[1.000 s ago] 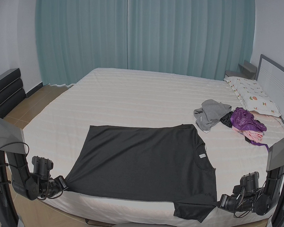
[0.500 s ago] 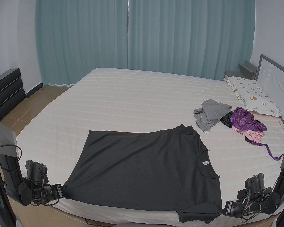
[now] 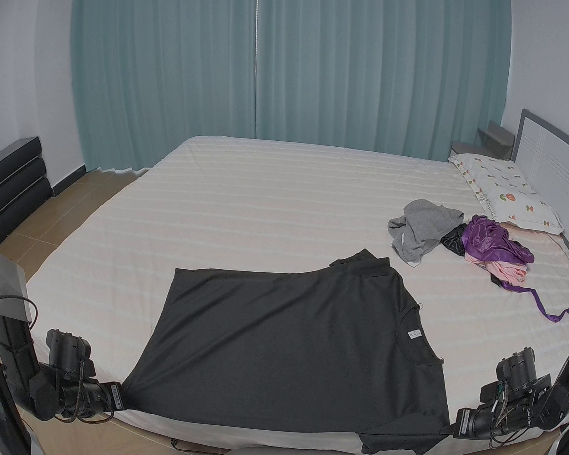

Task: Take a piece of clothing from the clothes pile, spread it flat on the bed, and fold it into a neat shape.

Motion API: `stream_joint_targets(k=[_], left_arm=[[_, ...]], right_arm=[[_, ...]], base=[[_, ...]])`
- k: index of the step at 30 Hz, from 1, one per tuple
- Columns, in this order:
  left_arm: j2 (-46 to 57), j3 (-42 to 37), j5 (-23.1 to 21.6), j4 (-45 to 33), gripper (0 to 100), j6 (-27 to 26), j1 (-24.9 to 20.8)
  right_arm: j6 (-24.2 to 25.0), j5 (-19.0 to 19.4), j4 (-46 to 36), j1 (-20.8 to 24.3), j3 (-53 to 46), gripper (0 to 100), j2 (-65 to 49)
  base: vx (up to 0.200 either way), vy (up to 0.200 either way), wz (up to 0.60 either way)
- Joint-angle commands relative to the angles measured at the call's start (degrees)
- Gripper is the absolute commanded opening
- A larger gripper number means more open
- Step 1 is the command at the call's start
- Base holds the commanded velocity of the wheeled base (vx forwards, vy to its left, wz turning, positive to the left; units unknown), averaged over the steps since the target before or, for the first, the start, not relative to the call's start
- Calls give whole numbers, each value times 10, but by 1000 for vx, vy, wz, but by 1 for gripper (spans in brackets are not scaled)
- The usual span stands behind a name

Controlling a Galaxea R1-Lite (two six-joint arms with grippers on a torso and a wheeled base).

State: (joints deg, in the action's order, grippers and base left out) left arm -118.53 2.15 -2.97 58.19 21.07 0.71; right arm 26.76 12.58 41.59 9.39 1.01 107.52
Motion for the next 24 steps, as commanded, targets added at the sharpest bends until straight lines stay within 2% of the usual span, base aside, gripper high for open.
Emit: stream_joint_targets(k=[1, 3, 11, 24], left_arm=[[3, -14, 1, -1, 0, -14, 0], [3, -21, 1, -1, 0, -30, 0], [4, -21, 4, -16, 0, -37, 0], [67, -21, 6, -120, 0, -83, -10]], right_arm=[[0, 0, -5, -1, -10, 0, -8], [-1, 0, -13, 1, -10, 0, -9], [-5, -3, -34, 1, -10, 0, -17], [-36, -4, -111, 1, -10, 0, -75]], base=[[0, 0, 0], [0, 0, 0], [0, 0, 0], [0, 0, 0]])
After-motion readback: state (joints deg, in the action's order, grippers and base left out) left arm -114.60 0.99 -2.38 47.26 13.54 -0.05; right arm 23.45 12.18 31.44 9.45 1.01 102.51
